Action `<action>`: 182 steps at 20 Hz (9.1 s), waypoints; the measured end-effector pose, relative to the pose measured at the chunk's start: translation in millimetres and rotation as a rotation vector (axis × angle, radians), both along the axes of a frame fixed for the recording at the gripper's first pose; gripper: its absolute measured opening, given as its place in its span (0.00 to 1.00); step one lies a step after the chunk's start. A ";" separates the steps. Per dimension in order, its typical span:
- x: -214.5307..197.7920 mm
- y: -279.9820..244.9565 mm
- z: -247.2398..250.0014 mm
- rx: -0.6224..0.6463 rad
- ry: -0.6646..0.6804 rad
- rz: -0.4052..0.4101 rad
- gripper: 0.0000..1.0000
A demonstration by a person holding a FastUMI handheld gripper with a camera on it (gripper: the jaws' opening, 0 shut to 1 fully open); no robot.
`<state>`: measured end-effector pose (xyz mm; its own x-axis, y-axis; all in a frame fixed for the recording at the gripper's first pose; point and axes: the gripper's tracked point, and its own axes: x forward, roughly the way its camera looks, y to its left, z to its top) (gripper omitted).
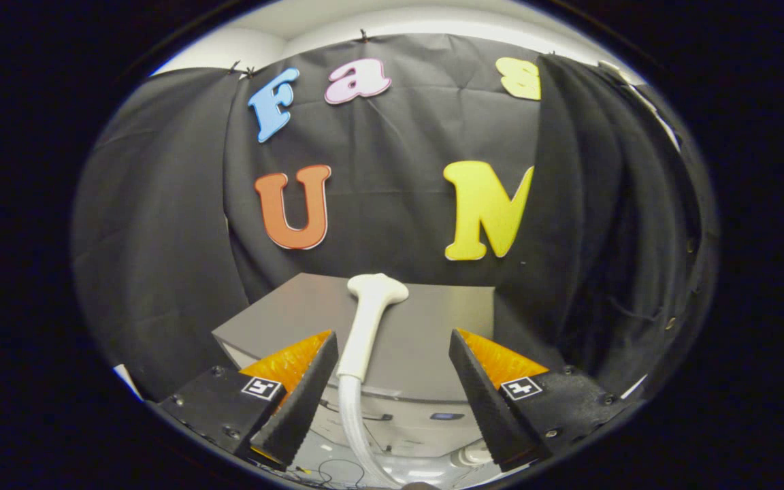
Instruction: Iron the clothes twice with a garment steamer, once on the left side and once on the right side.
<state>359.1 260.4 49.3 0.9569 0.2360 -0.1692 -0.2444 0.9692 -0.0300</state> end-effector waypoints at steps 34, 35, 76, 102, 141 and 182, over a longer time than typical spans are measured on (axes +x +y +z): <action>51.8 51.8 -17.0 -0.010 0.141 0.040 0.34; 37.9 47.5 -9.3 0.001 0.115 0.052 0.33; -124.5 -323.9 138.8 0.168 -0.227 -0.351 0.33; -94.1 -326.5 45.3 -0.041 -0.150 -0.432 0.33; -91.7 -356.7 -163.7 -0.084 0.142 -0.459 0.33; -49.9 -473.8 155.8 0.076 -0.217 -0.576 0.33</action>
